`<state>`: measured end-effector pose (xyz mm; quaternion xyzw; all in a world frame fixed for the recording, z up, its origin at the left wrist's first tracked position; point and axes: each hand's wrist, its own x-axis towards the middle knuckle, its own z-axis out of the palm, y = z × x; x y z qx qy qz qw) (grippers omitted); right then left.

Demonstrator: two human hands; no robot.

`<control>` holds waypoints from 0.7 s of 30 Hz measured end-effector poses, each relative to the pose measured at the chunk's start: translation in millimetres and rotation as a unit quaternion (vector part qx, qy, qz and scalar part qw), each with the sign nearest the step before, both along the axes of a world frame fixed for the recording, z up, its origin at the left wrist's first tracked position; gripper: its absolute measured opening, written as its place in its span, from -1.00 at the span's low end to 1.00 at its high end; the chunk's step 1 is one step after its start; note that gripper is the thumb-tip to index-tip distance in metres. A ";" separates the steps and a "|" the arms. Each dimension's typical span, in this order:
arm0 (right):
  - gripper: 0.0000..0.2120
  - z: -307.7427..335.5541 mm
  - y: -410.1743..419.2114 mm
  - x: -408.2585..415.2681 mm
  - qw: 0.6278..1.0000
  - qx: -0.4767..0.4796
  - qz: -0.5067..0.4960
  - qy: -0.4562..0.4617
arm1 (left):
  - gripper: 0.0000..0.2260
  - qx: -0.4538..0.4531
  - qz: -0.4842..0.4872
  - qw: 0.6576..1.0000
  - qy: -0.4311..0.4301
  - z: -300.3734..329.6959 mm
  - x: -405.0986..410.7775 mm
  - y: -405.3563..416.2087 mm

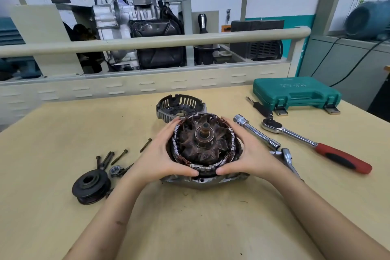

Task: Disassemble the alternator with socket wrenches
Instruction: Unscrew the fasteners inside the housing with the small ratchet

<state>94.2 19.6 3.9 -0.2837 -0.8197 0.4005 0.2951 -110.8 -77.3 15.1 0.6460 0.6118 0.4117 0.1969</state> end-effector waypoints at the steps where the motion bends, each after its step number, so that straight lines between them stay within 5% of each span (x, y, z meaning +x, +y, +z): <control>1: 0.08 1.0 -0.4 0.3 1.000 -0.006 0.003 0.004 | -0.04 0.003 0.001 1.000 -0.008 0.2 1.2 -0.2; 6: 0.06 11.9 -5.9 -0.8 0.997 -0.022 0.021 0.072 | 0.07 0.014 0.002 0.998 -0.069 8.0 2.5 -4.0; 11: 0.03 21.3 -11.0 1.1 0.995 -0.001 0.029 0.094 | -0.15 0.040 -0.026 0.995 -0.086 13.8 5.6 -8.4; 21: -0.29 85.7 -36.1 -9.1 0.990 0.060 0.062 0.111 | -0.18 0.090 -0.026 0.991 -0.094 59.3 -6.8 -30.2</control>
